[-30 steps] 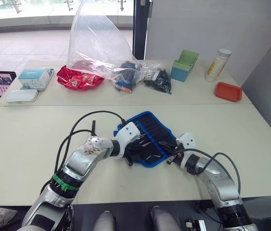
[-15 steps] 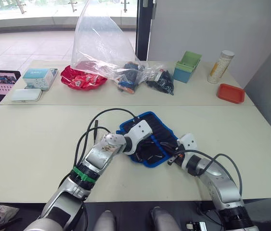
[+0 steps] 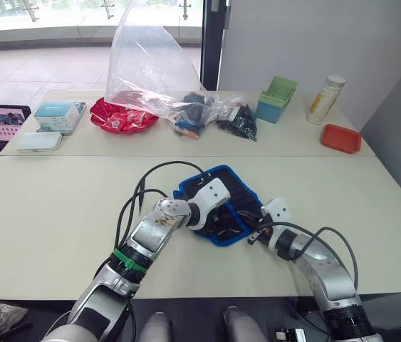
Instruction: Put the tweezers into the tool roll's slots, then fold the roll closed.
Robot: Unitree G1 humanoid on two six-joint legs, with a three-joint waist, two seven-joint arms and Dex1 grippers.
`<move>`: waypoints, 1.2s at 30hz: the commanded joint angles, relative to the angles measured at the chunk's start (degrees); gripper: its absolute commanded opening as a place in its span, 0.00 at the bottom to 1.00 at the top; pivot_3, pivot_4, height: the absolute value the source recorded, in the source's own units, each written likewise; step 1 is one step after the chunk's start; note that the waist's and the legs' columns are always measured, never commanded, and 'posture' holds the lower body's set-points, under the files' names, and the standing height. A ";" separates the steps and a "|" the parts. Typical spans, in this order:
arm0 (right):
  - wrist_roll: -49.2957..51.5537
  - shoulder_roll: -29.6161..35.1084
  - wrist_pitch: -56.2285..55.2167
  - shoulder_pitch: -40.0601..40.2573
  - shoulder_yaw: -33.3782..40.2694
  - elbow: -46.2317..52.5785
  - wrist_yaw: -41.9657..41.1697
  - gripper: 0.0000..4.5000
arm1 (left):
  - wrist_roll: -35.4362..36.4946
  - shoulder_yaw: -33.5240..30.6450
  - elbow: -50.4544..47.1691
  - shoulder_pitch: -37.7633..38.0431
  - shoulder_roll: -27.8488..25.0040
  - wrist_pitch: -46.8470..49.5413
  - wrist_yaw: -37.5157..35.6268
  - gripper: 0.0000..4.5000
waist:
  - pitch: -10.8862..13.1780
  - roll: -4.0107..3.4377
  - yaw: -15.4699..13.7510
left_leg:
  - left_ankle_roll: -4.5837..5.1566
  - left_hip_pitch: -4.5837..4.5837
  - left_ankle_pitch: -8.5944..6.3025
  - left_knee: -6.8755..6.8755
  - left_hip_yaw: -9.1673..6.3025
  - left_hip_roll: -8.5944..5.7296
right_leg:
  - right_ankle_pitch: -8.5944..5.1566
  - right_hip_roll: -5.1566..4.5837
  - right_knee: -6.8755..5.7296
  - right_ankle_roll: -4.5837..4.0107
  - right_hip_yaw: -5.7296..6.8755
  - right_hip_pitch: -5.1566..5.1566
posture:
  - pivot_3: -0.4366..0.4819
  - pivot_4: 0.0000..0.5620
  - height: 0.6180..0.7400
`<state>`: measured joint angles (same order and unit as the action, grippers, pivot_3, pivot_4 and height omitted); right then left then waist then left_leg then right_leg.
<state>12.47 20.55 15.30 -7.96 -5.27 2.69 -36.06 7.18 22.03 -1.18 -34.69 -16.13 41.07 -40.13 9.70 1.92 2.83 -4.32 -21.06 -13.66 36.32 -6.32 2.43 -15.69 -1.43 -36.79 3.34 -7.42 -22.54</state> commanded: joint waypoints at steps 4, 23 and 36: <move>-1.97 0.43 3.00 1.30 -2.85 -5.97 -0.86 0.00 | 6.01 -11.18 -8.57 1.68 -3.92 3.23 -0.59 0.99 | -0.02 -0.02 0.42 | 0.00 0.08 0.00 -0.02 0.00 0.02 | 0.00 0.00 0.00 0.00 0.01 0.06 | 0.48 0.27 1.00; -2.59 -0.77 0.35 -5.70 -5.30 -14.45 -6.54 0.00 | 13.86 -42.94 -20.14 35.98 -11.26 -11.11 3.58 0.99 | 0.05 -0.08 1.95 | -0.26 0.79 1.13 -1.11 -3.01 -1.49 | -0.86 -1.91 -0.28 -0.21 3.35 1.52 | 0.48 0.27 1.00; -3.75 -1.80 -0.95 -7.17 -6.09 -17.17 -8.82 0.00 | 14.67 -47.55 -22.18 58.47 0.24 -28.41 7.03 0.99 | 0.03 0.10 2.43 | -0.27 0.83 1.11 -1.45 -2.47 -1.28 | -1.16 -1.95 -0.22 -0.78 3.14 1.38 | 0.48 0.27 1.00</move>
<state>11.03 19.42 12.42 -17.28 -6.83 -10.64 -43.52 21.71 -25.20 -21.83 23.05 -16.03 15.62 -33.34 9.73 2.02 5.25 -4.60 -20.25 -12.55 34.86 -8.72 1.15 -16.87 -3.39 -36.99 2.53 -4.32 -21.13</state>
